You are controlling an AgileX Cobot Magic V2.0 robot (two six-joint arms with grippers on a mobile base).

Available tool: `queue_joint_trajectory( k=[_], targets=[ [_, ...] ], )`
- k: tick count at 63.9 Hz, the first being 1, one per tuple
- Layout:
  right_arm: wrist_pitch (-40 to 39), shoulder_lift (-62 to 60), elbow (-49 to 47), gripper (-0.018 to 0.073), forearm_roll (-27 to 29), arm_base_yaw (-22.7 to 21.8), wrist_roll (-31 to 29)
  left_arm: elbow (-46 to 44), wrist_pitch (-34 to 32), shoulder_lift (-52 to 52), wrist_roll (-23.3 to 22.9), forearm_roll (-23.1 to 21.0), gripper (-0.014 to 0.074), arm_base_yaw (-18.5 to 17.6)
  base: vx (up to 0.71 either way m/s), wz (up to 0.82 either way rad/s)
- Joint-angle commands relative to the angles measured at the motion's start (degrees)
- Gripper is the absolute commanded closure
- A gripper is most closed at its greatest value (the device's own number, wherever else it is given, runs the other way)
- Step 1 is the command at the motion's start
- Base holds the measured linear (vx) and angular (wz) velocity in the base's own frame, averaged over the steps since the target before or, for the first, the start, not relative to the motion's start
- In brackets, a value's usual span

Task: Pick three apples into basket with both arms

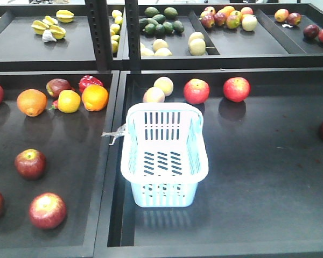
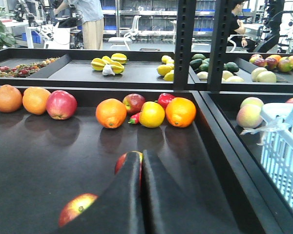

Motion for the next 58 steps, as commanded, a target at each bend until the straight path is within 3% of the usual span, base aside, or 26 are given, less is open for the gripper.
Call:
queue_joint_trajectory(
  k=[1,58],
  targets=[
    [-4.2,-0.3,0.4,0.0564,-0.6,-0.1,-0.3,1.3,-4.0,-0.9,0.0,-0.4,0.0603,-0.5,0.08,0.07],
    [-4.2,-0.3,0.4,0.0564,-0.6,-0.1,-0.3,1.3,-4.0,-0.9,0.0,-0.4,0.0603,-0.5,0.06,0.06]
  ],
)
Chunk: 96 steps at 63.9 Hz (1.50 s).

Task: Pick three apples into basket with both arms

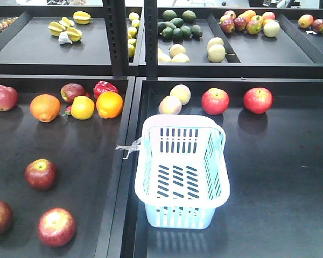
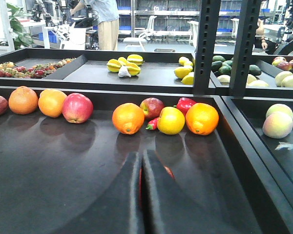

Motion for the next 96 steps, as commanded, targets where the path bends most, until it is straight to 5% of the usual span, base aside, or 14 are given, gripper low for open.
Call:
queue_joint_trajectory(
  k=[1,96],
  targets=[
    [-4.2,-0.3,0.4,0.0564,-0.6,-0.1,-0.3,1.3,-4.0,-0.9,0.0,-0.4,0.0603,-0.5,0.04,0.01],
    [-4.2,-0.3,0.4,0.0564,-0.6,-0.1,-0.3,1.3,-4.0,-0.9,0.0,-0.4,0.0603,-0.5,0.02,0.0]
  ],
)
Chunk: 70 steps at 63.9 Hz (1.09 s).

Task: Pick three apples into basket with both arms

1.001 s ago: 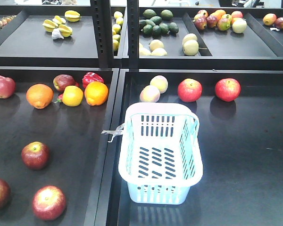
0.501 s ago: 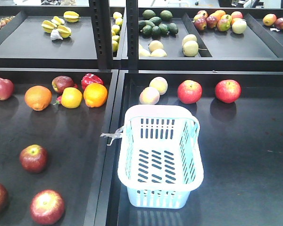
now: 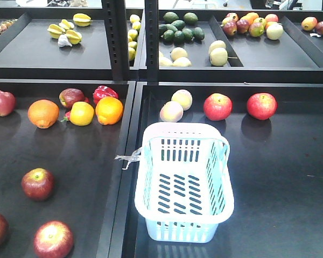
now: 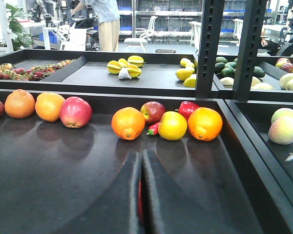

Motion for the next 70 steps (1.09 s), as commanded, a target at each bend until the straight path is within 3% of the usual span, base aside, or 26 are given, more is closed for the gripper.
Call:
queue_joint_trajectory(
  k=[1,39,43,50,55,70],
  targets=[
    [-4.2,-0.3,0.4,0.0564,-0.6,-0.1,-0.3,1.3,-4.0,-0.9,0.0,-0.4,0.0603,-0.5,0.0,0.0],
    [-4.2,-0.3,0.4,0.0564,-0.6,-0.1,-0.3,1.3,-4.1,-0.9,-1.2,-0.7,0.0603,-0.5,0.0,0.0],
    [-4.2,-0.3,0.4,0.0564,-0.6,-0.1,-0.3,1.3,-4.1,-0.9,-5.8,-3.9,0.0603,-0.5,0.0,0.0],
    [-4.2,-0.3,0.4,0.0564,-0.6,-0.1,-0.3,1.3,-4.0,-0.9,-18.8,-17.4,0.0603,-0.5,0.0,0.0],
    [-4.2,-0.3,0.4,0.0564,-0.6,-0.1,-0.3,1.3,-4.1,-0.9,-24.9,-24.3,0.0603,-0.5,0.0,0.0],
    [-4.2,-0.3,0.4,0.0564,-0.6,-0.1,-0.3,1.3,-6.9,-0.9,-28.5,-35.1,0.0603,-0.5,0.0,0.0]
  ],
)
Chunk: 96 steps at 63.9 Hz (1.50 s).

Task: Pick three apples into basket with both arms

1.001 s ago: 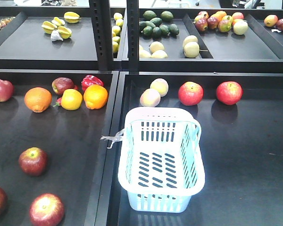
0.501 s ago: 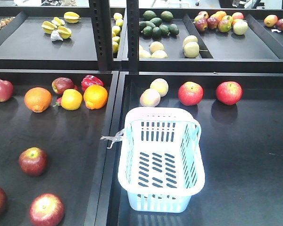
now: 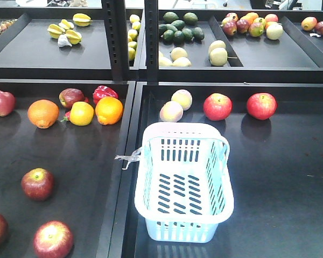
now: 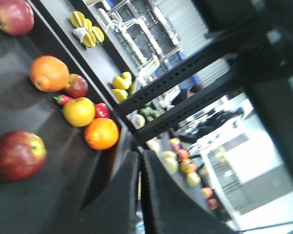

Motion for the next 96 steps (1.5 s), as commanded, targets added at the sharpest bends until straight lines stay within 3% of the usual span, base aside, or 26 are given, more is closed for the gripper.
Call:
queue_joint_trajectory(
  k=[1,10,15,29,40,45,54,60,71,83,88,96],
  targets=[
    [-4.2,-0.3,0.4,0.0564,-0.6,-0.1,-0.3,1.3,-6.1,-0.9,-2.3,-6.4,0.0603,-0.5,0.0,0.0],
    [-4.2,-0.3,0.4,0.0564,-0.6,-0.1,-0.3,0.2,-7.9,-0.9,-7.2,-21.8,0.0603,-0.5,0.0,0.0],
    [-4.2,-0.3,0.4,0.0564,-0.6,-0.1,-0.3,0.0,-7.6,-0.9,-7.2,-26.7,0.0603,-0.5,0.0,0.0],
    [-4.2,-0.3,0.4,0.0564,-0.6,-0.1,-0.3,0.0,-2.9,-0.9,-7.3,-37.9,0.0603,-0.5,0.0,0.0],
    [-4.2,-0.3,0.4,0.0564,-0.6,-0.1,-0.3,-3.8,4.2,-0.9,-4.8,-39.4,0.0603,-0.5,0.0,0.0],
    [-4.2,-0.3,0.4,0.0564,-0.6,-0.1,-0.3,-8.0,5.2,-0.9,1.4,-39.5,0.0603,-0.5,0.0,0.0],
    [-4.2,-0.3,0.4,0.0564,-0.6,-0.1,-0.3,-16.8,5.3,0.1,20.4,-39.5,0.0603,-0.5,0.0,0.0],
    [-4.2,-0.3,0.4,0.0564,-0.6,-0.1,-0.3,-21.9,8.3,2.8,29.0,-40.3,0.0603,-0.5,0.0,0.0],
    [-4.2,-0.3,0.4,0.0564,-0.6,-0.1,-0.3,-30.3,19.5,12.5,44.1,-44.2,0.0603,-0.5,0.0,0.0],
    [-4.2,-0.3,0.4,0.0564,-0.6,-0.1,-0.3,-38.3,32.8,25.2,66.2,-47.5,0.0603,-0.5,0.0,0.0],
    [-4.2,-0.3,0.4,0.0564,-0.6,-0.1,-0.3,-40.1,34.1,28.8,72.5,-48.4,0.0603,-0.5,0.0,0.0],
    [-4.2,-0.3,0.4,0.0564,-0.6,-0.1,-0.3,-41.8,32.4,32.9,76.4,-51.6,0.0603,-0.5,0.0,0.0]
  ],
)
